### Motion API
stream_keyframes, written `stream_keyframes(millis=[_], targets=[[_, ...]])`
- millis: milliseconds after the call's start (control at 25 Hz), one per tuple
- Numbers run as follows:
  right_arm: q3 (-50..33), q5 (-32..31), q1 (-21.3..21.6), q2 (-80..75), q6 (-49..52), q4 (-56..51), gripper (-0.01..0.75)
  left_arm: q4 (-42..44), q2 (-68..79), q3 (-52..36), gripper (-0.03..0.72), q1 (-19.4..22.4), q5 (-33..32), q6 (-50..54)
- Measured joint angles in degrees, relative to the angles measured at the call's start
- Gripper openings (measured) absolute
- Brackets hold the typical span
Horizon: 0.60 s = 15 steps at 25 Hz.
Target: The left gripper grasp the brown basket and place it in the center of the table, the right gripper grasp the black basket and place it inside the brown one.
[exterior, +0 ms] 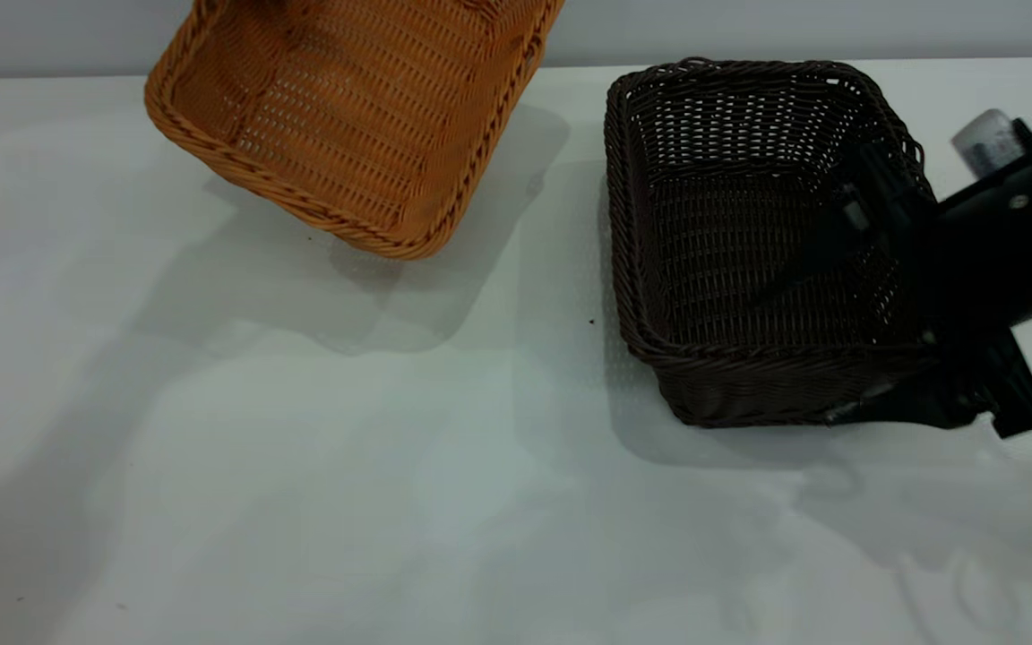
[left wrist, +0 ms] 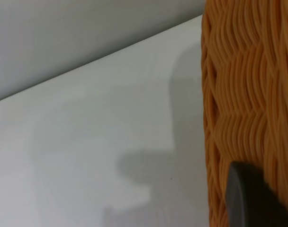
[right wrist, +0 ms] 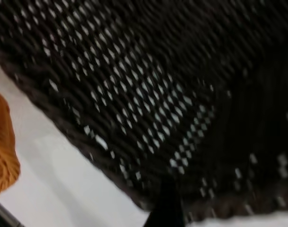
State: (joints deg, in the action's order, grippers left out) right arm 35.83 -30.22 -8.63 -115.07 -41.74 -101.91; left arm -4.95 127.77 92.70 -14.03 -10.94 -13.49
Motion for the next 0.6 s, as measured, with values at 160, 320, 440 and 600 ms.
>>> stream_keyframes(millis=[160,320,440,600], targets=[[3.1,1.1,0.0,-3.3,-0.2,-0.1,0.573,0.0,0.0,0.0,0.08,0.0,-0.1,0.0],[4.4,4.0,0.0,-5.3,-1.7,-0.1,0.46,-0.1,0.0,0.0,0.08,0.0,-0.1,0.0],[5.5,7.7,0.3,-5.9,-3.9,-0.6,0.307,-0.1,0.0,0.0,0.08,0.0,-0.2,0.0],[7.9,8.9,5.0,-5.9,-5.1,-1.2,0.097,-0.1,0.0,0.0,0.08,0.0,-2.7,-0.3]])
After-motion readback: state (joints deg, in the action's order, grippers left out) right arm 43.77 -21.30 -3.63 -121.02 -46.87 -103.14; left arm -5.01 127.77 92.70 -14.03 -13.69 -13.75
